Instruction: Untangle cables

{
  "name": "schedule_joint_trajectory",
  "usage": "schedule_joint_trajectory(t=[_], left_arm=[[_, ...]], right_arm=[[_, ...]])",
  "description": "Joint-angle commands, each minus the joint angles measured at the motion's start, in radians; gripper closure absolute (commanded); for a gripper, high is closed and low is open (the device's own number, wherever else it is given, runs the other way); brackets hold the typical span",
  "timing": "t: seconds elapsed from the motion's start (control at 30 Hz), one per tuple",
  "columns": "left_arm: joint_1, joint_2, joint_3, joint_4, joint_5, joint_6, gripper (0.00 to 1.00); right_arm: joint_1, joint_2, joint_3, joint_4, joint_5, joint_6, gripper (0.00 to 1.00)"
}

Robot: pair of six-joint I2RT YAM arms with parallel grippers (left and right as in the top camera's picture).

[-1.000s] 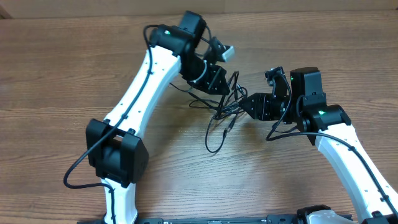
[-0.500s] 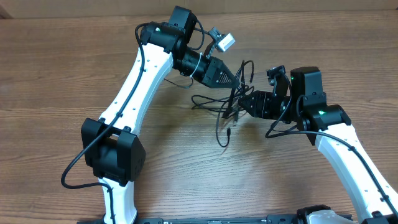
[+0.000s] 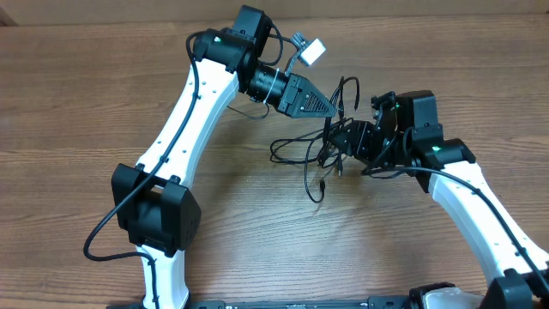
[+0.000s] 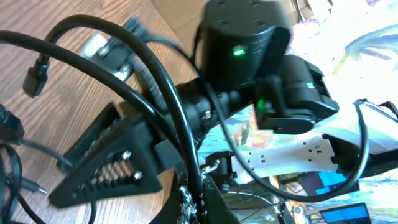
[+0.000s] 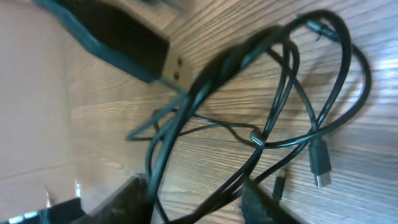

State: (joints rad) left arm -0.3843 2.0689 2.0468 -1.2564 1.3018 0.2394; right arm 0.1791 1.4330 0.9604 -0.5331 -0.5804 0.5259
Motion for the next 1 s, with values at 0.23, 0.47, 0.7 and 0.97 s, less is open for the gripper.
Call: schedule_joint_trajectory(t=[0.23,0.47,0.7,0.97], left_arm=[[-0.003,-0.075,0.042,-0.003,-0.029,0.005,0.96],[0.007,-0.08,0.041,-0.113,-0.605,-0.116,0.96],[0.101,-0.084,0.041,-0.23,-1.162,-0.331,0.96],[0.281,-0.128,0.044,-0.195,-1.161,-0.348,0.96]], right_arm=[[0.006,0.011,0.013,0.016,-0.026,0.028,0.96],[-0.018,0.011,0.014,-0.085,0.397,0.027,0.96],[-0.166,-0.002,0.079,-0.282,0.897,0.027,0.96],[-0.317,-0.028,0.282,-0.379,0.916,-0.008,0.96]])
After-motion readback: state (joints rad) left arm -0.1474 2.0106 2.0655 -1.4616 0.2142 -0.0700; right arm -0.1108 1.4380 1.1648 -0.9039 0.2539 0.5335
